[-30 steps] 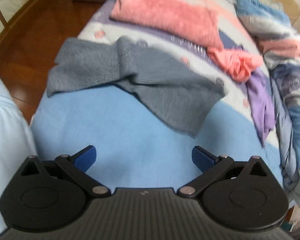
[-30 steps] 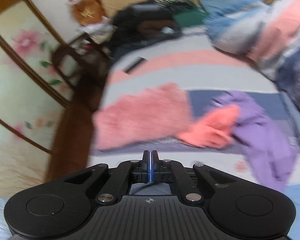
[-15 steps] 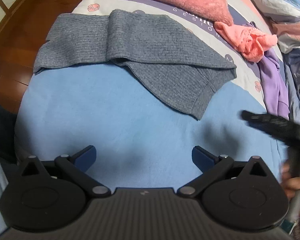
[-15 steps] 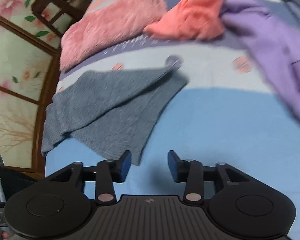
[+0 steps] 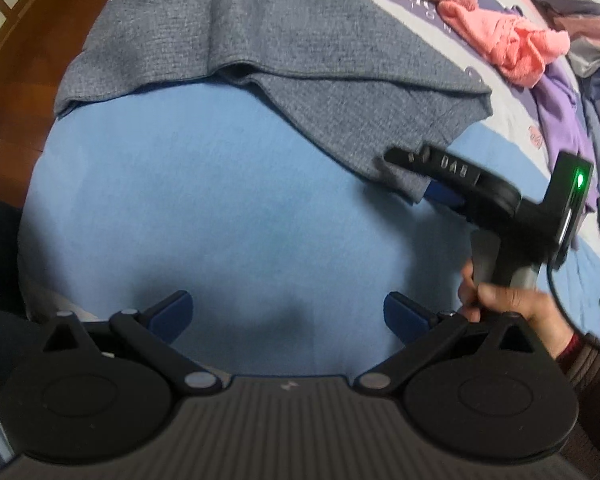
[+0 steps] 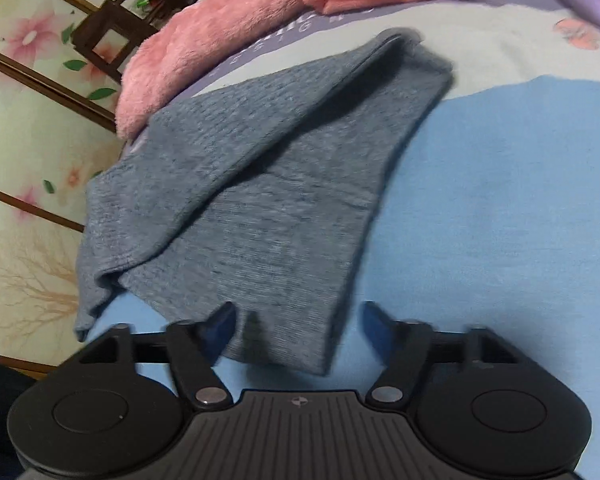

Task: Fold clothes
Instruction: 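Pull the grey sweater straight with the right gripper, then release it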

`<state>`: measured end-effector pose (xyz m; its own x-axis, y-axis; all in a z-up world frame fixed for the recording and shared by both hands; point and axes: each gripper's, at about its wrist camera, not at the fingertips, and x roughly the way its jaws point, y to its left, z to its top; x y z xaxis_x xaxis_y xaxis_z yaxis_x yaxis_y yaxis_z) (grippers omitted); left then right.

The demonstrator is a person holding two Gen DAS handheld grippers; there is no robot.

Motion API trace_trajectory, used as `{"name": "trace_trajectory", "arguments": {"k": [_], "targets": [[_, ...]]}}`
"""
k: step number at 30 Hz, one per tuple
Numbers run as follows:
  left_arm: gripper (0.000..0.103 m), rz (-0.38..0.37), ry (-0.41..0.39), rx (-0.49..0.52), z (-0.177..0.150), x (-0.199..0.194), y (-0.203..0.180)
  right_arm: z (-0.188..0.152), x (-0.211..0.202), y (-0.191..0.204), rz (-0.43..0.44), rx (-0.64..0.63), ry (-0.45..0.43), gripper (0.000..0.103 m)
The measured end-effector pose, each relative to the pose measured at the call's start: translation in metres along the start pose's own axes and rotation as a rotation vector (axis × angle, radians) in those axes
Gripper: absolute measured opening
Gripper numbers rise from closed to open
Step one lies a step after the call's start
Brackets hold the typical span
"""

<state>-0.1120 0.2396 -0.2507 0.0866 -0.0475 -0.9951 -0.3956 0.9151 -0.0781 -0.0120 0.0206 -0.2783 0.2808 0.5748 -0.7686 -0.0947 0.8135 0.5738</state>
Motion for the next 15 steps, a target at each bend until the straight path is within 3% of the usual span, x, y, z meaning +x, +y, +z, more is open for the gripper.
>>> {"name": "trace_trajectory", "arguments": {"k": [1,3,5,9,15], "targets": [[0.103,0.006,-0.001,0.006,0.001,0.0,-0.001,0.002,0.003,0.001,0.011,0.003,0.004,0.086],[0.103,0.017,-0.003,0.017,0.002,-0.001,-0.003,0.006,0.008,0.002,0.029,0.017,0.016,0.073],[0.103,0.017,-0.009,0.026,0.005,-0.004,-0.007,0.011,0.01,-0.002,0.06,0.038,0.051,0.011],[0.103,0.019,-0.024,0.045,0.011,-0.012,-0.017,0.014,0.008,-0.011,0.13,0.09,0.102,0.011],[0.103,0.025,-0.041,0.061,0.018,-0.025,-0.029,0.022,-0.045,-0.011,0.186,0.142,0.031,0.01]]}}
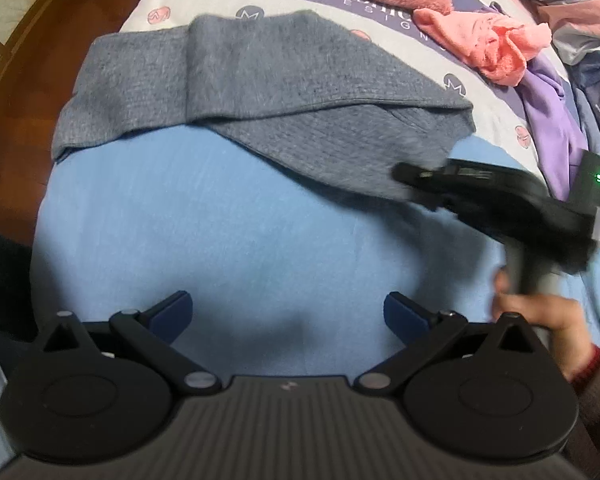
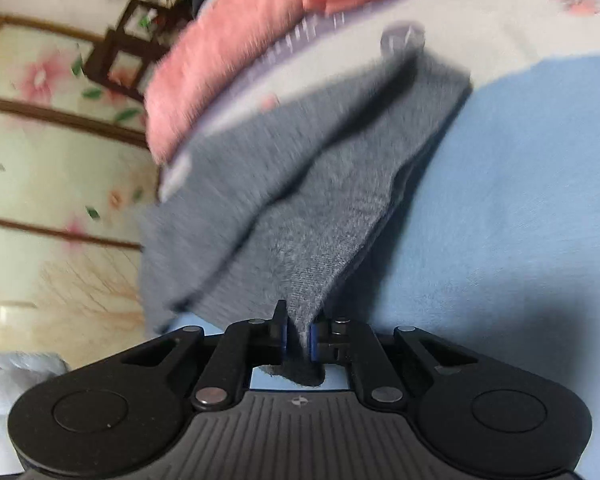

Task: Fold clothes
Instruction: 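Pull the grey sweater straight with the right gripper, then release it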

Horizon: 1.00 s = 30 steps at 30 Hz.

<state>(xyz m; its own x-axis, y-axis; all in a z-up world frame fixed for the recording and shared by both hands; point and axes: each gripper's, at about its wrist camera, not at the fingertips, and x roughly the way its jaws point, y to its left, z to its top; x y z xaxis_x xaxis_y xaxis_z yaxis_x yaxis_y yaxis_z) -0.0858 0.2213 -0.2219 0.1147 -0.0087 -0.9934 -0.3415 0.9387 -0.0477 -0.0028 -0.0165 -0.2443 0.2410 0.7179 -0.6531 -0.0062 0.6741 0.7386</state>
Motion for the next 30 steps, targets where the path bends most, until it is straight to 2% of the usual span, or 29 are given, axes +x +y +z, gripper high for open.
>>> {"name": "trace_trajectory", "arguments": {"k": [3,5,9,14,16,18,19,20,22,24,25,27,29,30], "targets": [[0.103,-0.006,0.002,-0.012,0.003,-0.005,-0.002,0.002,-0.046,0.001,0.008,0.014,-0.038,0.01],[0.103,-0.007,0.004,-0.011,0.004,-0.008,-0.004,0.002,-0.082,-0.006,-0.025,0.0,-0.05,0.009],[0.103,-0.001,0.011,0.001,0.003,-0.01,-0.008,-0.008,-0.152,-0.04,-0.24,-0.073,-0.034,0.009],[0.103,0.0,0.03,0.003,0.001,-0.006,-0.015,-0.018,-0.22,-0.105,-0.489,-0.064,-0.042,0.01],[0.103,0.002,0.04,0.013,0.001,-0.001,-0.02,-0.021,-0.237,-0.117,-0.593,-0.108,-0.055,0.011],[0.103,0.008,0.05,0.027,-0.002,0.007,-0.027,-0.021,-0.247,-0.133,-0.651,-0.111,-0.066,0.013],[0.103,0.016,0.052,0.034,-0.005,0.014,-0.029,-0.022,-0.246,-0.14,-0.694,-0.116,-0.064,0.011],[0.103,0.025,0.052,0.04,-0.007,0.02,-0.031,-0.022,-0.243,-0.146,-0.743,-0.122,-0.058,0.001],[0.103,0.059,0.021,0.036,-0.017,0.037,-0.033,-0.023,-0.241,-0.164,-0.825,-0.128,-0.044,0.001],[0.103,0.08,-0.026,-0.005,-0.03,0.049,-0.03,-0.025,-0.247,-0.178,-0.798,-0.055,-0.068,0.001],[0.103,0.066,-0.036,-0.057,-0.034,0.058,-0.023,-0.026,-0.251,-0.18,-0.769,-0.015,-0.088,0.001],[0.103,0.006,-0.028,-0.184,-0.042,0.076,-0.005,-0.028,-0.258,-0.18,-0.72,0.028,-0.121,0.005],[0.103,-0.063,-0.02,-0.339,-0.046,0.094,0.019,-0.03,-0.26,-0.166,-0.701,-0.004,-0.134,0.013],[0.103,-0.078,-0.025,-0.401,-0.048,0.101,0.029,-0.031,-0.261,-0.161,-0.693,-0.017,-0.138,0.014]]}}
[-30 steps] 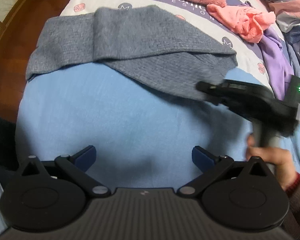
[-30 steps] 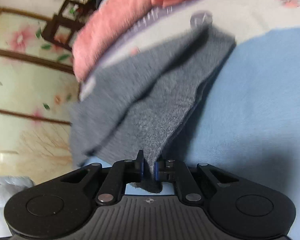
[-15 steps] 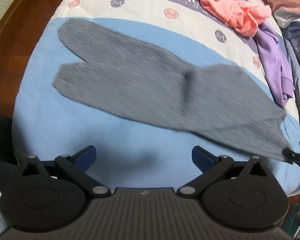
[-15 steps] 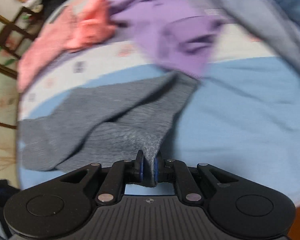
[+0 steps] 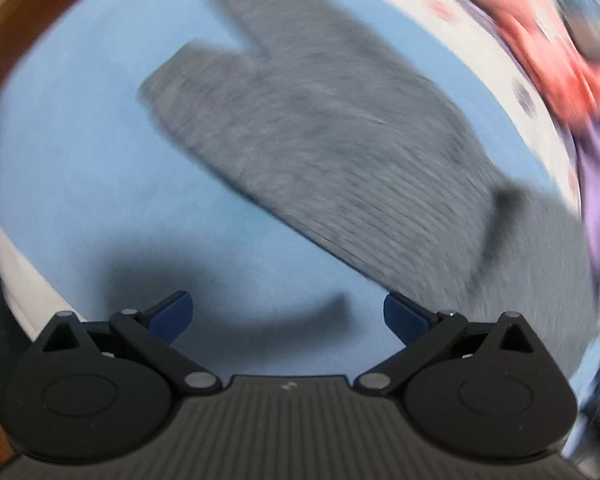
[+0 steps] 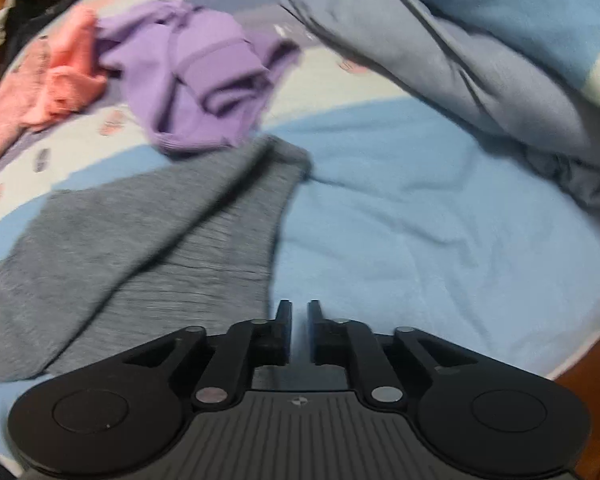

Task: Fold clothes
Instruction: 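Pull the grey sweater straight with the right gripper, then release it, then grasp a grey sweater sleeve with the left gripper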

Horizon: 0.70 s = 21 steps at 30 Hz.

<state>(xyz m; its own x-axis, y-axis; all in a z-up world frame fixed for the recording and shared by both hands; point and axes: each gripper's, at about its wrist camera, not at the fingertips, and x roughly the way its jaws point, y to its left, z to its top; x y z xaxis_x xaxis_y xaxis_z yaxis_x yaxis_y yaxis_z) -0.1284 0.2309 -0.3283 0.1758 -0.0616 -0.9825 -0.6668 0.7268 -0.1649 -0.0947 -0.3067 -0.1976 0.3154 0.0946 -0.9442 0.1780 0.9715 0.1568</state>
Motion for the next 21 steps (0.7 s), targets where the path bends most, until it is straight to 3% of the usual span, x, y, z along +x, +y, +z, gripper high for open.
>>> {"name": "trace_trajectory", "arguments": {"k": [4,8,13,15,18,21], "targets": [[0.103,0.019,-0.1,-0.137,0.016,0.019,0.032,0.001,-0.008,0.015,0.047,0.014,0.013,0.016],[0.103,-0.079,-0.174,-0.234,0.029,0.027,0.053,0.001,-0.008,0.025,0.074,0.037,0.028,0.019],[0.103,-0.265,-0.293,-0.622,0.023,0.029,0.095,0.004,-0.007,0.043,0.117,0.048,0.039,0.02],[0.103,-0.284,-0.296,-0.648,0.024,0.026,0.096,0.005,-0.006,0.054,0.132,0.036,0.044,0.02],[0.103,-0.282,-0.279,-0.518,0.037,0.021,0.079,0.007,-0.004,0.069,0.154,0.018,0.052,0.02],[0.094,-0.369,-0.277,-0.496,0.053,0.021,0.075,0.007,-0.003,0.082,0.177,0.003,0.066,0.02]]}}
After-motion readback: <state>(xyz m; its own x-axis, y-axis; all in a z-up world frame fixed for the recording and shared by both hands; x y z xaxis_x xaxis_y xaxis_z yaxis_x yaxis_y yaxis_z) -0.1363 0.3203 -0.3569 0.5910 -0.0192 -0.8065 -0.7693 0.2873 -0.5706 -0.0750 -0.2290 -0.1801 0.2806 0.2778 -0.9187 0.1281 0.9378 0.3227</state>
